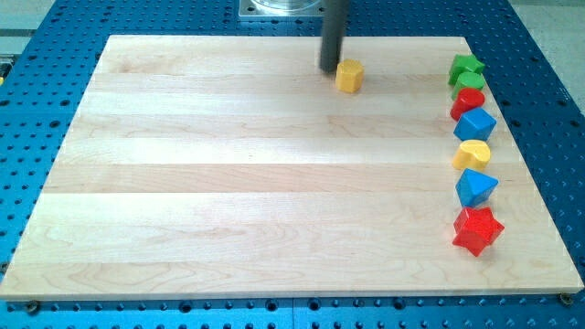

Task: Place the hexagon at the top of the green star

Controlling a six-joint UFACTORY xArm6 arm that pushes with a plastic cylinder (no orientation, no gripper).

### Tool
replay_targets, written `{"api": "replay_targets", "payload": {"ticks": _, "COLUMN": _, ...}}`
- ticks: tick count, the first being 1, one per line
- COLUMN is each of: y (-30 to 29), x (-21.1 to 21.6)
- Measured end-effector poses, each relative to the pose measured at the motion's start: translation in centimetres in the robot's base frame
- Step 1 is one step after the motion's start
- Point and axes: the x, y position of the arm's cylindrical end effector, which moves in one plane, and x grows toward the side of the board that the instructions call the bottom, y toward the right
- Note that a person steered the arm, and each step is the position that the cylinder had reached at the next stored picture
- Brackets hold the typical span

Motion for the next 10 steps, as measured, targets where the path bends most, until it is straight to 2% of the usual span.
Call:
{"api": "replay_targets", "payload": {"ticks": 1, "y": -1.4, "x": 1.2}}
{"api": "replay_targets", "payload": {"ticks": 3, "y": 1.4, "x": 4.6}}
{"api": "replay_targets", "payload": {"ticks": 4, "y": 7.6, "x": 4.6}}
{"api": "replay_targets", "payload": {"ticks": 5, "y": 11.8, "x": 4.4}}
{"api": "replay_targets", "payload": {"ticks": 7, "y": 6.0, "x": 2.8}}
{"api": "replay_targets", "payload": {"ticks": 10, "y": 15.0, "x": -2.0}}
